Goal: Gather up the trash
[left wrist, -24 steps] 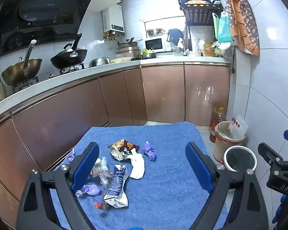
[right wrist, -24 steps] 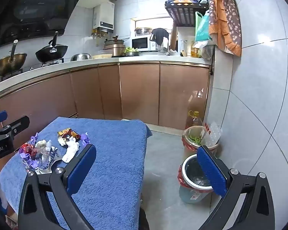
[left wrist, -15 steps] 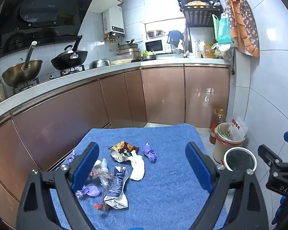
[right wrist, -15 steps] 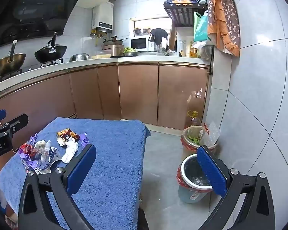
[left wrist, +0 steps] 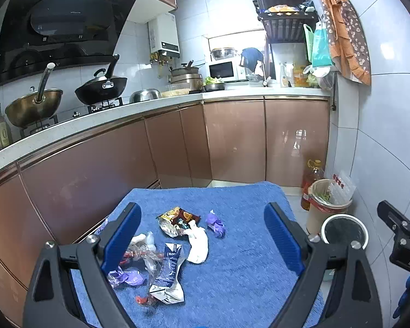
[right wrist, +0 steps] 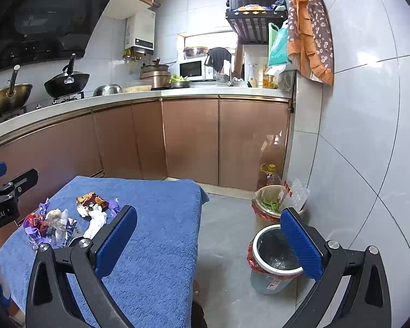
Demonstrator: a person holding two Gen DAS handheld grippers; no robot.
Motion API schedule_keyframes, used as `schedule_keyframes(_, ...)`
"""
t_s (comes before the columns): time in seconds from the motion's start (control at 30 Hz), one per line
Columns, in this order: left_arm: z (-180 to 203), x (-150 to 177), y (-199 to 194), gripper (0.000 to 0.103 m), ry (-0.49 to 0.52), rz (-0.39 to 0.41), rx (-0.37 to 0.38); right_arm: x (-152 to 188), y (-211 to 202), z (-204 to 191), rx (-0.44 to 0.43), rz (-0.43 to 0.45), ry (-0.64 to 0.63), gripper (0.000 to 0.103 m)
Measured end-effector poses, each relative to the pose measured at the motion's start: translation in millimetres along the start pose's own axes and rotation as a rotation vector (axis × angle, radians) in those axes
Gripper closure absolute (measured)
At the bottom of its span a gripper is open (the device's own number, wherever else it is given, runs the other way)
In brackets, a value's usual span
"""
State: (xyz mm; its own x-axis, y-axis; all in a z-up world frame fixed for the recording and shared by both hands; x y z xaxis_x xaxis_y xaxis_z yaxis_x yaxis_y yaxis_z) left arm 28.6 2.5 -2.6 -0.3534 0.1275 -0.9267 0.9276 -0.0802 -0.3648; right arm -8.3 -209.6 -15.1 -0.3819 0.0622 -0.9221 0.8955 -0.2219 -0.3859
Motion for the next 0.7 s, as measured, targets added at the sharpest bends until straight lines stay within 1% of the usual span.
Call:
schedule_keyframes(0.37,-2,2,5,0.011,0.0,0.015,-0.003,-3,-1,-1,0.014,0.03,-0.004,0.0)
schedule_keyframes(0.57,1,2,6,0.011,0.008,0.025,0.007,-4,-1,-2,0.02,0.032,-0.005,0.0)
schedule_keyframes(0.7,1,4,11,0.011,0.01,0.018,0.026,-5,1,-2,0.025,0.034,-0.008,0.0)
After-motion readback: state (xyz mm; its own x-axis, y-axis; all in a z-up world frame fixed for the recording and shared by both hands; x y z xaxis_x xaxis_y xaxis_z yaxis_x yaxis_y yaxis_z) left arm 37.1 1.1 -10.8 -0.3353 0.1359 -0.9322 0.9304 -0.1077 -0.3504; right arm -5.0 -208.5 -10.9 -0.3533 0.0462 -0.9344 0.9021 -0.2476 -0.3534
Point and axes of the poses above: each gripper's, at about its wrist camera, not at the fingertips, and y roughly the way its jaws point, z to its right, x to its underside, the point moved 3 cm from there along y, roughly the way its jaws point, and after that the axes turned 5 degrees about x, right-handed, at the moved point
